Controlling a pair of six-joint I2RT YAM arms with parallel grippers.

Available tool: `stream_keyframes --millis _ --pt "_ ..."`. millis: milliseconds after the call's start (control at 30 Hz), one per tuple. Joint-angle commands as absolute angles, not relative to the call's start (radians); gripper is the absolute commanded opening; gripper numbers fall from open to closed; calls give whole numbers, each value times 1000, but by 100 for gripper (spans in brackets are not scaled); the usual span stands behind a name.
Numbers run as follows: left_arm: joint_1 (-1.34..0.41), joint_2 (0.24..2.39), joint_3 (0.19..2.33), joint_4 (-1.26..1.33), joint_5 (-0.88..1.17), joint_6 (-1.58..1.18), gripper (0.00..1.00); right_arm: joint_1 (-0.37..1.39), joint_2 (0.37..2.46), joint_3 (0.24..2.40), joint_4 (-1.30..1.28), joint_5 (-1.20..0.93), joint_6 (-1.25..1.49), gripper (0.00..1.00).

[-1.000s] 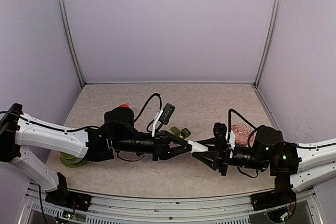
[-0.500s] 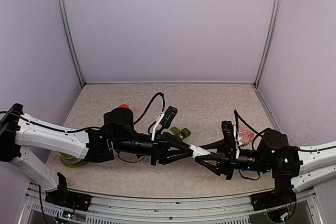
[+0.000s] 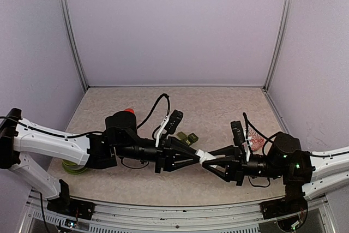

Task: Sort the pills into containers
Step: Pass from the right arm to the left

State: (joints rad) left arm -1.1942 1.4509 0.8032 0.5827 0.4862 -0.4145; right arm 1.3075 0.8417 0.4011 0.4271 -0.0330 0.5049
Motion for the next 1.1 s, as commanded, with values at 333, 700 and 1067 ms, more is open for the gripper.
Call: stream_keyframes --millis 333,700,1067 --pt "-1201 1468 824 615 545 -414 10 1308 831 421 379 84 521 51" --pt "-1177 1483 816 575 511 -431 10 1308 826 409 373 123 495 66" --pt "-1150 1510 816 522 468 -445 10 1308 804 397 308 213 480 99"
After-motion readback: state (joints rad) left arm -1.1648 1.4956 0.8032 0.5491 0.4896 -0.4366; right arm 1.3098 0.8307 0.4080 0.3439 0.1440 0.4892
